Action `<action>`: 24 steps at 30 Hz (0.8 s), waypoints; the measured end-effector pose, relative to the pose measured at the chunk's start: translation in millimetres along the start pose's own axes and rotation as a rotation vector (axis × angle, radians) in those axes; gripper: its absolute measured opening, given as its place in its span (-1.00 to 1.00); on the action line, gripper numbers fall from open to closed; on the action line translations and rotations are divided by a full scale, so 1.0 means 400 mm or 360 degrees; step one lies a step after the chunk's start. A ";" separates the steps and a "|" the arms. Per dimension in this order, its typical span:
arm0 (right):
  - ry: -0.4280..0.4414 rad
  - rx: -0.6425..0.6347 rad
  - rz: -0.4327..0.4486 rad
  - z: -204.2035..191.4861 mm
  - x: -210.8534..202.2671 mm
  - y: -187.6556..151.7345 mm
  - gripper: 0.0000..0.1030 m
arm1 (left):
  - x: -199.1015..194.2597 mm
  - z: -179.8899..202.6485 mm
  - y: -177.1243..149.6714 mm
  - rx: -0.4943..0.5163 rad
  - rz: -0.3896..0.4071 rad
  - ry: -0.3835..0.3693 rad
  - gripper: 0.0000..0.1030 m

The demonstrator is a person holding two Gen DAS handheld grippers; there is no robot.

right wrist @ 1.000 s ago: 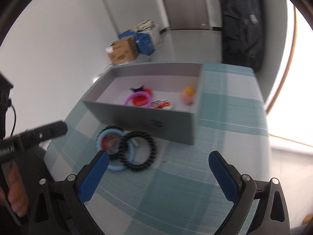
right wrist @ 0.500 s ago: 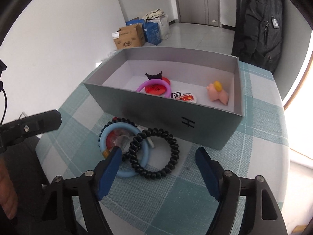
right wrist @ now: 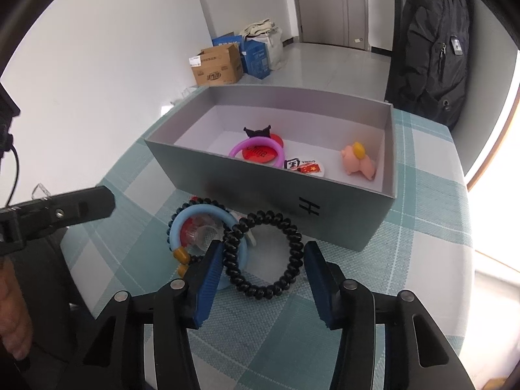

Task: Organize jewelry
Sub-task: 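Grasp the yellow charm with the left tool while the right tool grasps a black coiled hair tie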

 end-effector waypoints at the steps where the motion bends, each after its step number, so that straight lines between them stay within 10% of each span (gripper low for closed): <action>1: 0.0011 0.0005 0.0016 0.001 -0.008 0.001 -0.04 | 0.000 0.001 0.000 -0.0001 0.0002 -0.0001 -0.75; 24: 0.0283 0.0192 0.0384 0.060 -0.157 0.137 -0.04 | 0.027 0.070 0.081 0.0149 -0.0011 -0.0027 -0.75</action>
Point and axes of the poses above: each gripper's, at about its wrist camera, not at the fingertips, and x roughly the way its jaws point, z to its right, y to its top, the point moved 4 cm from there along x, roughly the way its jaws point, and after that the axes turned 1 degree about x, right-handed, at the moved point
